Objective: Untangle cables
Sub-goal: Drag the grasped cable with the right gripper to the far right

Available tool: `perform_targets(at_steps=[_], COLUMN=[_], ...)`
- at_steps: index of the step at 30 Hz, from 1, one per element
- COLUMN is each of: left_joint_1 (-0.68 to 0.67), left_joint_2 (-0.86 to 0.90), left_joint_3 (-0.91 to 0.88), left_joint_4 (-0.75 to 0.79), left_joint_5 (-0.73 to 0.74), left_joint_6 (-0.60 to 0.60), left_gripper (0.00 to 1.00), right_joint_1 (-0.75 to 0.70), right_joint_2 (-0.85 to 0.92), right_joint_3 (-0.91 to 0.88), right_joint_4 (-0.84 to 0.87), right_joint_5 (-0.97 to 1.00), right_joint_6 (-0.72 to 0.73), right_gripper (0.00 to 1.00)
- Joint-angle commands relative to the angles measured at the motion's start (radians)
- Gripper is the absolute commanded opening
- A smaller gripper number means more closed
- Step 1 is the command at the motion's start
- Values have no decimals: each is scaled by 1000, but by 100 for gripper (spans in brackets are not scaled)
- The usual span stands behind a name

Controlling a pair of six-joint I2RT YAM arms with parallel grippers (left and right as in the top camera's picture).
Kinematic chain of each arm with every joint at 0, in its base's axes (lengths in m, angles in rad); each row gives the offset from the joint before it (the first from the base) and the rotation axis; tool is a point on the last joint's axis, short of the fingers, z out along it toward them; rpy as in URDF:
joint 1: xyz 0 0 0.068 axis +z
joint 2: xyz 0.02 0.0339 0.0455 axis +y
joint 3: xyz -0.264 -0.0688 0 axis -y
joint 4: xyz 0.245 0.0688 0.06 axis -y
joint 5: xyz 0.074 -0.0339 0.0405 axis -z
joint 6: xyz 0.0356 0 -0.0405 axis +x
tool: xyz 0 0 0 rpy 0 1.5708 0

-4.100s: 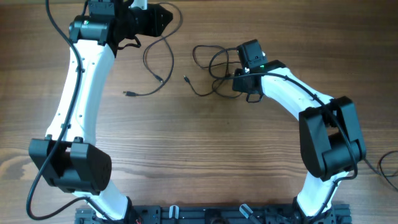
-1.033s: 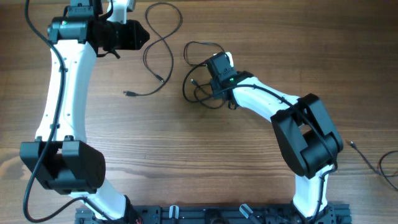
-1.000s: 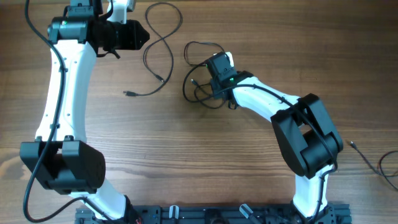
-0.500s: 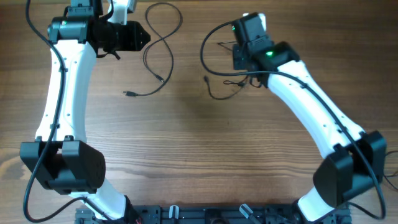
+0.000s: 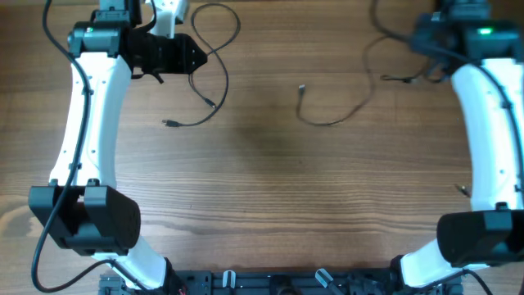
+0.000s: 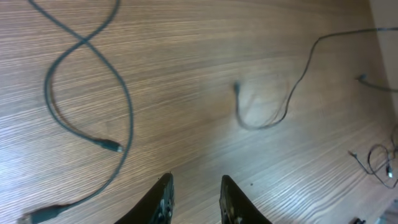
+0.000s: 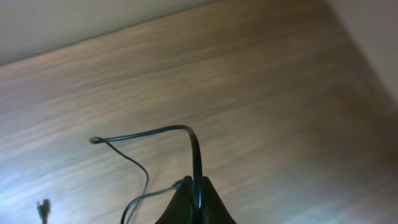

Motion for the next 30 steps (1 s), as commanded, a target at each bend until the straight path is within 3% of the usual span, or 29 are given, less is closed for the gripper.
perform_targets(at_steps=[1,9,19,24,30], left_joint_1=[-41,-125,-186,-204,-206], left_joint_2=[3,3,3,3,3], left_joint_3=[16,16,16,16,16], left_joint_4=[10,10,9,9,10], left_joint_5=[21,3,2,-1,-3], left_joint_6=[19,20,20,20,20], left_gripper=[26,26,26,26,26], right_joint_1=[-102,-391,-781,-856,-847], right_joint_2=[-31,-30,-19,42,127], right_joint_3=[101,174,174,174,174], right_joint_4=[-42,-98,-42,-33,-38], right_joint_5=[-29,-26,-76,-94,-108], right_joint_6=[36,92,195,216,212], right_gripper=[5,6,6,6,5])
